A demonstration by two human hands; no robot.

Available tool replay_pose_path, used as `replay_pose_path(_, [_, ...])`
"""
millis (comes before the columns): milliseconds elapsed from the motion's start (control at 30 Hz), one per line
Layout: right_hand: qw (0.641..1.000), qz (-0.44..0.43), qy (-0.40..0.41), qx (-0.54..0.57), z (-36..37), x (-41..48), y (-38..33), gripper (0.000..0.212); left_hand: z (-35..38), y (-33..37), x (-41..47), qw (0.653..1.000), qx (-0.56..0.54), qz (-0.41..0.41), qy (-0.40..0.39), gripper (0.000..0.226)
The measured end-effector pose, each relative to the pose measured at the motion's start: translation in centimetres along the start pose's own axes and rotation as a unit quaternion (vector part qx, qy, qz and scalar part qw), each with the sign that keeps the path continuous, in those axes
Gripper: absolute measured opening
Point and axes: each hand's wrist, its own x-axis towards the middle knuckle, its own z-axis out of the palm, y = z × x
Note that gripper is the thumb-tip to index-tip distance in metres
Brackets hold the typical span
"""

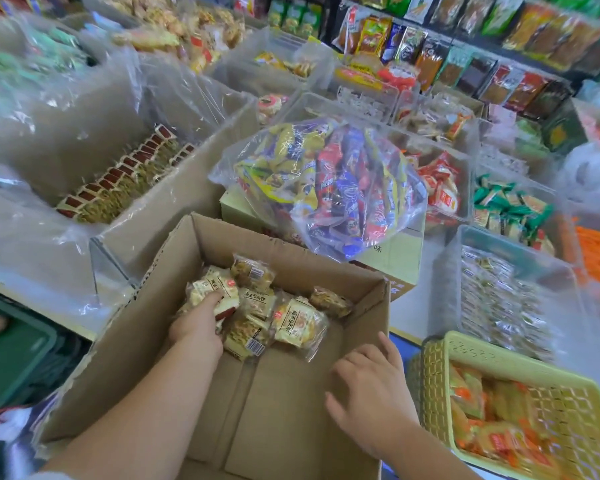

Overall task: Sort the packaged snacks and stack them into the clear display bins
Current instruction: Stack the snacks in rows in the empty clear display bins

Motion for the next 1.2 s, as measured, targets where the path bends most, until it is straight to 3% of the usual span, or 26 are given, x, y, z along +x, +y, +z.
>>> replay_pose_path(100, [0.999, -0.005, 0.011, 0.035, -0.2, -0.2, 0.0, 0.039, -1.2, -0.5, -4.0, 0.997, -0.007, 0.058, -0.042, 0.053])
replay_pose_path(233, [0.989, -0.034, 0.033, 0.137, -0.9, -0.4, 0.3, 0.074, -3.4, -1.9, -10.3, 0.974, 0.054, 0.165, -0.147, 0.055])
replay_pose_path(300, [0.976, -0.076, 0.059, 0.195, -1.5, -0.5, 1.0, 0.093, -4.1, -2.3, -13.1, 0.954, 0.108, 0.186, -0.21, 0.056])
replay_pose_path(367, [0.962, -0.167, 0.132, 0.173, -2.4, -0.6, 2.0, 0.108, -4.3, -2.9, -15.8, 0.929, 0.173, 0.179, -0.272, 0.069])
replay_pose_path(500, [0.908, -0.325, 0.239, 0.115, -4.8, -1.8, 5.1, 0.094, -4.0, -5.7, -20.9, 0.911, 0.232, 0.157, -0.302, 0.101])
replay_pose_path(567, [0.889, -0.355, 0.264, 0.118, -5.6, -2.9, 7.4, 0.081, -3.2, -8.0, -23.2, 0.913, 0.222, 0.152, -0.305, 0.098])
replay_pose_path(633, [0.874, -0.37, 0.285, 0.136, -6.1, -4.2, 10.3, 0.06, -1.9, -10.8, -25.4, 0.916, 0.191, 0.147, -0.32, 0.077])
replay_pose_path(733, [0.874, -0.365, 0.282, 0.155, -5.8, -6.1, 15.5, 0.042, 1.2, -14.8, -28.2, 0.934, 0.096, 0.107, -0.328, 0.038])
replay_pose_path(867, [0.89, -0.34, 0.252, 0.168, -4.8, -8.6, 22.1, 0.056, 6.2, -19.3, -30.3, 0.946, 0.076, 0.068, -0.309, 0.052])
replay_pose_path(1067, [0.895, -0.301, 0.25, 0.215, -4.4, -9.8, 29.8, 0.063, 11.9, -23.4, -31.5, 0.949, 0.136, 0.13, -0.252, 0.026])
replay_pose_path(1200, [0.897, -0.208, 0.249, 0.302, -2.9, -8.9, 34.9, 0.061, 15.2, -24.6, -30.6, 0.947, 0.17, 0.156, -0.225, 0.026])
